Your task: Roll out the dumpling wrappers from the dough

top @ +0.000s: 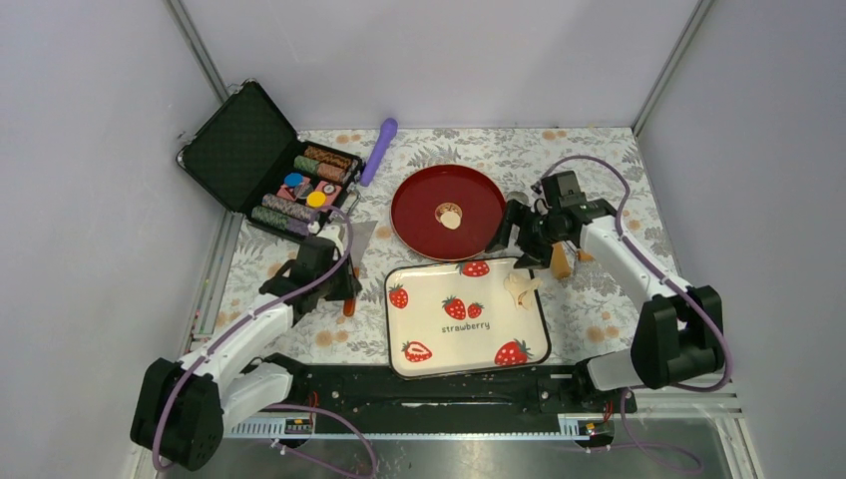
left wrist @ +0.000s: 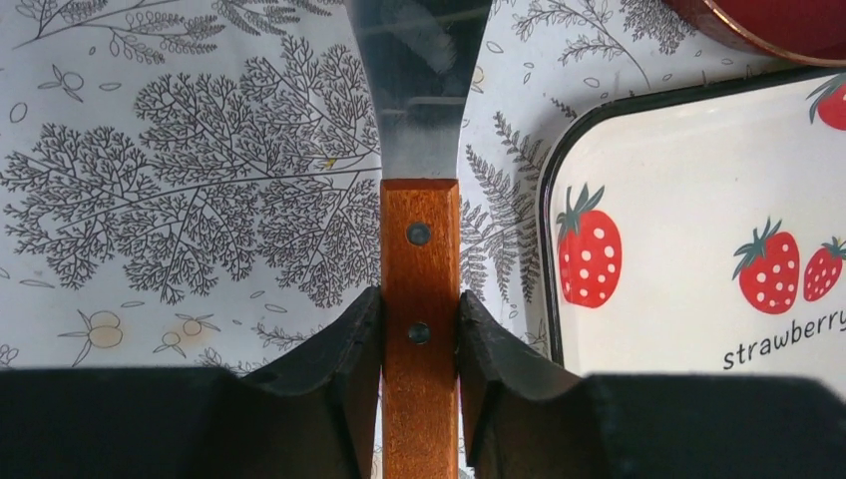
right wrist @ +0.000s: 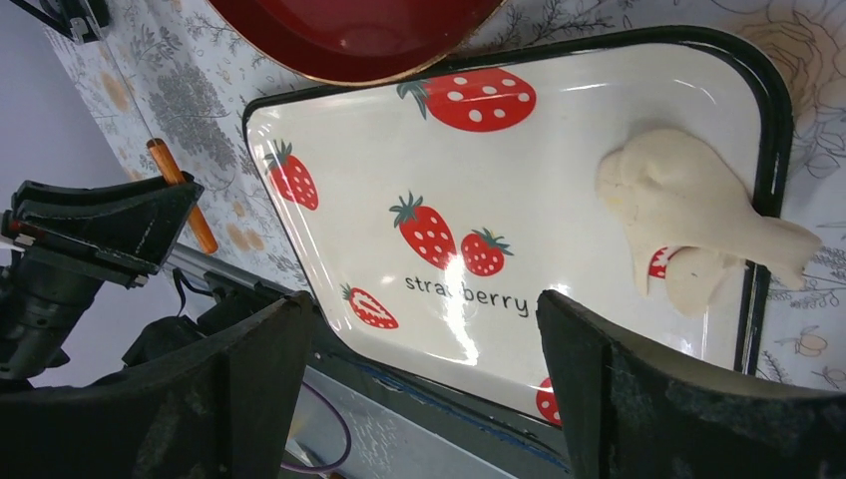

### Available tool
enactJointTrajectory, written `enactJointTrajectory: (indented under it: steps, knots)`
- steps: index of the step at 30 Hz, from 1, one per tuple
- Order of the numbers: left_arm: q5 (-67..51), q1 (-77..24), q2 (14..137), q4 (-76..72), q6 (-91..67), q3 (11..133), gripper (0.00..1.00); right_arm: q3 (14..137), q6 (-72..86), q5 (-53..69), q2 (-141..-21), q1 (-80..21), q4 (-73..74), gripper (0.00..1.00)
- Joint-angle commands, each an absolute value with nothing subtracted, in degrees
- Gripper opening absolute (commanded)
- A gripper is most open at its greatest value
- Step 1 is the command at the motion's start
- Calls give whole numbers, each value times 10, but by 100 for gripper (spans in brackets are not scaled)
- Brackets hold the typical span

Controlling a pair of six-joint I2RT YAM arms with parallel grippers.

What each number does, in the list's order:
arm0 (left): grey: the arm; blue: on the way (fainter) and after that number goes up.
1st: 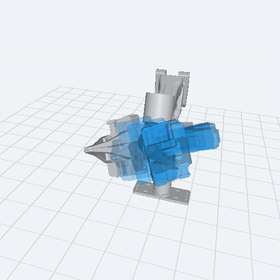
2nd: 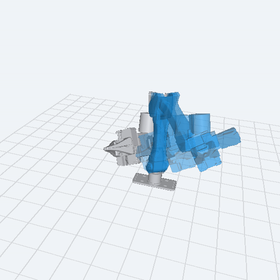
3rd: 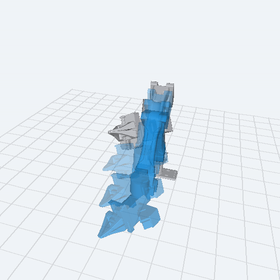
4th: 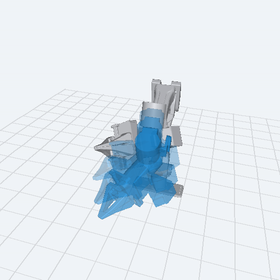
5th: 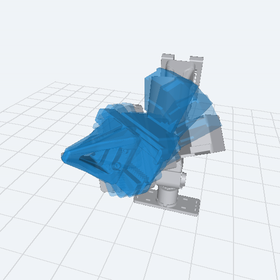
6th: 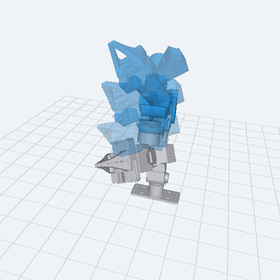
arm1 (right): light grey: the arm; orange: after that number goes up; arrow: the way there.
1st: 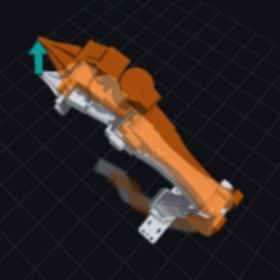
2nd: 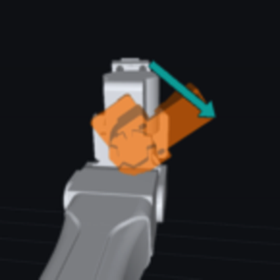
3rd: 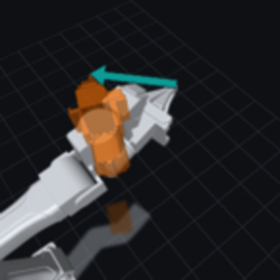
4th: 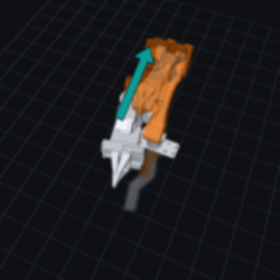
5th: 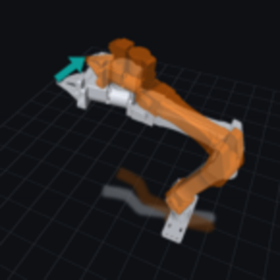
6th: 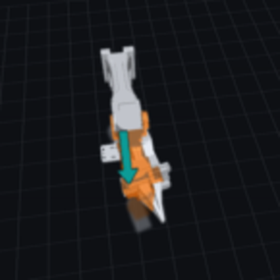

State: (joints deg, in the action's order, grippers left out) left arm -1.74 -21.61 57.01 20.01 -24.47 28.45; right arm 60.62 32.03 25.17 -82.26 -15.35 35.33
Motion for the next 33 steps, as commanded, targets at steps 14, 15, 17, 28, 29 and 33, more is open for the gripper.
enactJointTrajectory:
  steps: [14,15,17,28,29,33]
  knots:
    - [33,-210,509,162,-246,306,99,584,282,242,-745,-140,385,100]
    - [27,-208,504,161,-242,310,99,587,276,233,-743,-138,393,99]
    - [11,-199,490,150,-236,314,99,588,265,204,-735,-136,409,100]
    - [-195,-58,455,-64,-263,254,99,507,198,-154,-583,-132,361,99]
    - [-204,-44,458,-79,-265,250,99,498,194,-189,-580,-132,354,99]
    - [-215,-1,466,-121,-253,244,99,425,165,-259,-545,-133,271,100]
